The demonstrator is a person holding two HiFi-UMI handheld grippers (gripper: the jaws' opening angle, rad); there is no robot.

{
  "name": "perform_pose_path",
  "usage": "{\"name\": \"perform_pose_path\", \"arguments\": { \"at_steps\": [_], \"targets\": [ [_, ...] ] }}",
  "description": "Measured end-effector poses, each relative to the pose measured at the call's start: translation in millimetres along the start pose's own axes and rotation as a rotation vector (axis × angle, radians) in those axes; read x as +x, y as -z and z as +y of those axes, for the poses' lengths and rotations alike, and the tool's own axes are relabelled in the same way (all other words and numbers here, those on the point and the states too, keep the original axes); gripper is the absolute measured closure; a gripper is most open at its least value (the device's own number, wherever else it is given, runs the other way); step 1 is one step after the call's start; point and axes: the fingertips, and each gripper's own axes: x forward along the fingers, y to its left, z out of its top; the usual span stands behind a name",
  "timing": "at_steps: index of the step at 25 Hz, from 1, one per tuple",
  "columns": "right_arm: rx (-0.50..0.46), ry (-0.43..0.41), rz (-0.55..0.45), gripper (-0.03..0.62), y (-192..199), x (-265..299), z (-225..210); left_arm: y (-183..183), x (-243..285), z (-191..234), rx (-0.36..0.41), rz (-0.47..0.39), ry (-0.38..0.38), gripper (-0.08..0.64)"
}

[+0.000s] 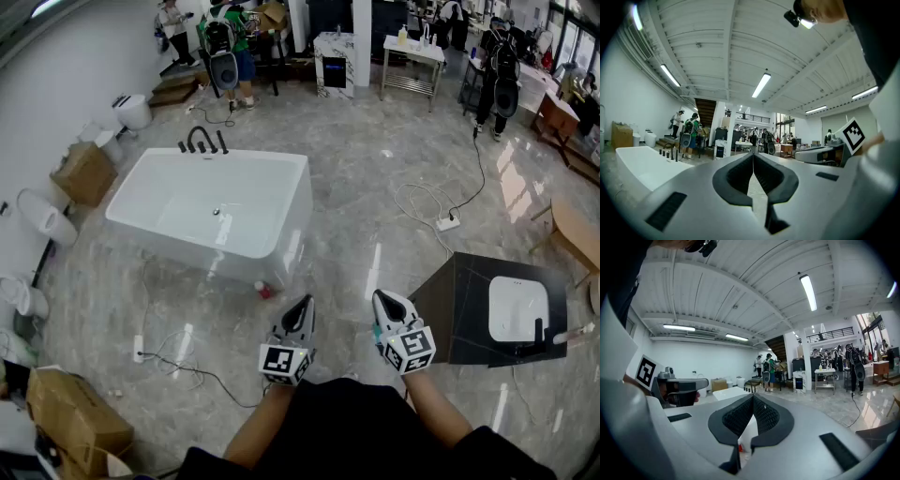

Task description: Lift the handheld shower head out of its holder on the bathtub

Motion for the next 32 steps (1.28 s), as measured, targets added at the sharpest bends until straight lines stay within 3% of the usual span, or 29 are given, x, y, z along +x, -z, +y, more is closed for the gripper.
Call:
{"name": "perform_pose_path", "arguments": {
  "at_steps": [20, 21, 23, 26, 28, 32],
  "targets": [
    [0.003, -0.041, -0.008, 0.594, -1, -1, -9, 1, 0, 2, -0.007, 0.001, -0.039, 0.555],
    [0.005, -0.047, -0.002, 0.594, 0, -1, -9, 1, 1, 3, -0.012, 0.001, -0.038, 0.551],
    [0.011, -0.055, 0.018, 0.592, 4, 0, -12, 3, 3, 4, -0.032, 0.009, -0.027, 0.455],
    [0.028, -0.054, 0.052, 0.433, 13, 2, -18, 10, 7, 5, -0.064, 0.026, -0.025, 0.368],
    [0.032, -0.057, 0.066, 0.396, 19, 2, -21, 16, 6, 6, -0.078, 0.028, -0.039, 0.330],
    [0.031, -0.070, 0.063, 0.383, 22, 4, -23, 20, 4, 14, -0.081, 0.024, -0.083, 0.314]
  ]
}}
